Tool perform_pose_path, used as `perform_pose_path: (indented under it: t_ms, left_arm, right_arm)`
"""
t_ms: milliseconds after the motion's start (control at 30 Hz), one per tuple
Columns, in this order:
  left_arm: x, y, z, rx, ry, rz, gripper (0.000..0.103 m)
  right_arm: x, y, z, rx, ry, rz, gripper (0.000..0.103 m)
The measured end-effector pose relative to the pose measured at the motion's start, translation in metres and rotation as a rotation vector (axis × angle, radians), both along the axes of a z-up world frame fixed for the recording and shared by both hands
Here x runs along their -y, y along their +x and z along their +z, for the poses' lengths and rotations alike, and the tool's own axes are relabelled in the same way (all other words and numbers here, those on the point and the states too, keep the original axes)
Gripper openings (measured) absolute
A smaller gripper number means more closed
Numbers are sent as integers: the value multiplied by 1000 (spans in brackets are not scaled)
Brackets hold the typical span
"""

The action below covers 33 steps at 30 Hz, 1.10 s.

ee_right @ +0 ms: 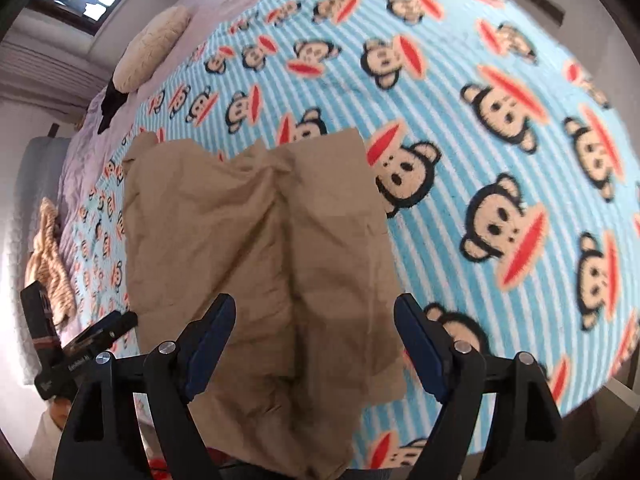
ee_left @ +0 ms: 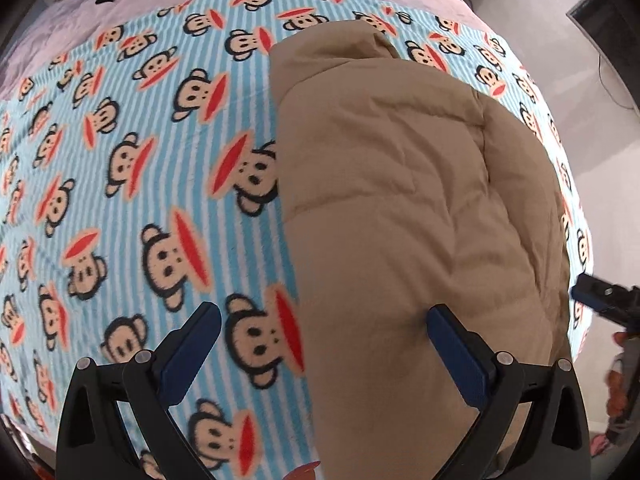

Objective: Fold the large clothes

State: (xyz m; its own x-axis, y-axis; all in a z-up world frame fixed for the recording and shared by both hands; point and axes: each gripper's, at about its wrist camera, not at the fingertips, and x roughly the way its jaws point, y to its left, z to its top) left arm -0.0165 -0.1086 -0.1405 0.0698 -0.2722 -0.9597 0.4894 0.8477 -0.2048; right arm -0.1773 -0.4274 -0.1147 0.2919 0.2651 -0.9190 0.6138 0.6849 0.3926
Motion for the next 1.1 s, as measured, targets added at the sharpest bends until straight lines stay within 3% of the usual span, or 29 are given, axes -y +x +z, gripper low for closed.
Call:
perform_pose_path:
  t_ms: [233,367,567,633,800,967,1100]
  left_arm:
    - [6,13,-14,-121,-87,39,103]
    - [5,18,-23,-189,-138,58,103]
    - [13,27,-37,-260,-214,-4,103]
    - [11,34,-48,-315,-258,-8,103]
    - [7,43,-64,-396,-339,-2,103]
    - [6,44,-79,-467,-418,-22,103]
    - [8,41,-91,-499,-441,3,103]
  right_arm:
    - [24,5,-43,16,158,22,86]
    - [29,12,-47,62,245,54,87]
    - [12,37,-62,1,151,239,88]
    - [16,39,-72,-5,156,237,103]
    - [36,38,-95,34,246,178,103]
    - [34,48,-110,131,439,172,103]
    - [21,65,-130,104,433,227,103]
